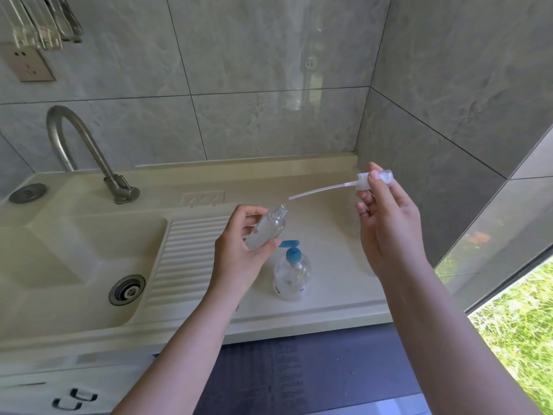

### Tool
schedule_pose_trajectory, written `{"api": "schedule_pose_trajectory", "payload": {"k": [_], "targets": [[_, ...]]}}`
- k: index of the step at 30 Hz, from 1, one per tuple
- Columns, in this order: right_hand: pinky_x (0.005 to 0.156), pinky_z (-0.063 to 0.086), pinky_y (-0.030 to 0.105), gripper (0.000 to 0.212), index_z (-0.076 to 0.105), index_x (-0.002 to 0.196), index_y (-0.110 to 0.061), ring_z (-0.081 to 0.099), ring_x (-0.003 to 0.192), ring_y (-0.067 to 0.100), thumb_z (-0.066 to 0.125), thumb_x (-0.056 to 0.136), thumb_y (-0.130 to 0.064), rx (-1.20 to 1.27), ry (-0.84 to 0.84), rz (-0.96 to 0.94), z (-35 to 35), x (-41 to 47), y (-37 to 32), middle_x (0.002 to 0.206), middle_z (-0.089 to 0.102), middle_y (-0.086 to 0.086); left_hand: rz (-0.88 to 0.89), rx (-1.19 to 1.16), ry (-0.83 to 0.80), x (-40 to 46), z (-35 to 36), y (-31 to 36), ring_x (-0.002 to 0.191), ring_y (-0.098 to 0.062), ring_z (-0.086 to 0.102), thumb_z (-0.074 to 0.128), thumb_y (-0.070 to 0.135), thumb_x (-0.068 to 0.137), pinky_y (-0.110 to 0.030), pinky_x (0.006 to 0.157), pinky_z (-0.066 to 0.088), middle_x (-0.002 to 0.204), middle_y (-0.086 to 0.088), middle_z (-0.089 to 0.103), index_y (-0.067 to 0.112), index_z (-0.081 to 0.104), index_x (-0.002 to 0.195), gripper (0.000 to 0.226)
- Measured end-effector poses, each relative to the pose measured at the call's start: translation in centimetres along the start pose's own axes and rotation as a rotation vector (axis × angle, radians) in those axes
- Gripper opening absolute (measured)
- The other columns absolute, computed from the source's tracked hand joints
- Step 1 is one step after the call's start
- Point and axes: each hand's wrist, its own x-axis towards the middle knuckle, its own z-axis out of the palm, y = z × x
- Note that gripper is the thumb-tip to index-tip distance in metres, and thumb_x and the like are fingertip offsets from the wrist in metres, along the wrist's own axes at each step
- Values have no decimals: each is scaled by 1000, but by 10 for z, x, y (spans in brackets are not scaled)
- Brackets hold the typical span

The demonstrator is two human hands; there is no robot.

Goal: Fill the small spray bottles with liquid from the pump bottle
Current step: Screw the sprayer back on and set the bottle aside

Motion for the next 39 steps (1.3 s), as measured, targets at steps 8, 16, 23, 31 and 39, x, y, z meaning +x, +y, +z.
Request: {"api": "schedule_pose_trajectory", "payload": {"k": [8,16,23,31,39], "targets": [[80,43,22,24,65,122,-18,49,77,6,62,98,-20,-94,-33,9,1,-2,5,98,58,-7,-13,-23,-41,-1,-1,9,98,-9,63,84,9,72,-18,87,44,104,15,68,36,60,102,47],[94,51,28,45,59,135,-32,62,90,5,68,94,-17,-625,-364,-81,11,-3,1,96,65,1,3,-18,-149,-4,3,23,100,-9,64,85,13,73,-22,89,45,106,16,69,35,62,105,45],[90,52,25,46,55,138,-21,67,109,13,56,98,2,-755,-749,-49,14,6,-19,117,72,0,-61,-122,-274,-6,0,32,108,-3,65,78,9,82,-28,96,47,110,16,72,27,63,112,38],[82,58,41,22,72,98,-27,68,78,11,80,81,-39,-1115,-638,-168,32,17,-32,82,72,0,-57,-170,-271,-10,2,37,106,-8,66,76,10,84,-23,90,49,112,10,72,22,62,112,33],[52,37,27,76,57,64,-7,55,58,22,46,82,-80,-1675,-238,-336,57,-5,-27,56,54,0,-29,-118,-220,-14,7,39,108,-1,63,81,14,79,-18,92,47,113,16,69,26,63,108,35]]}}
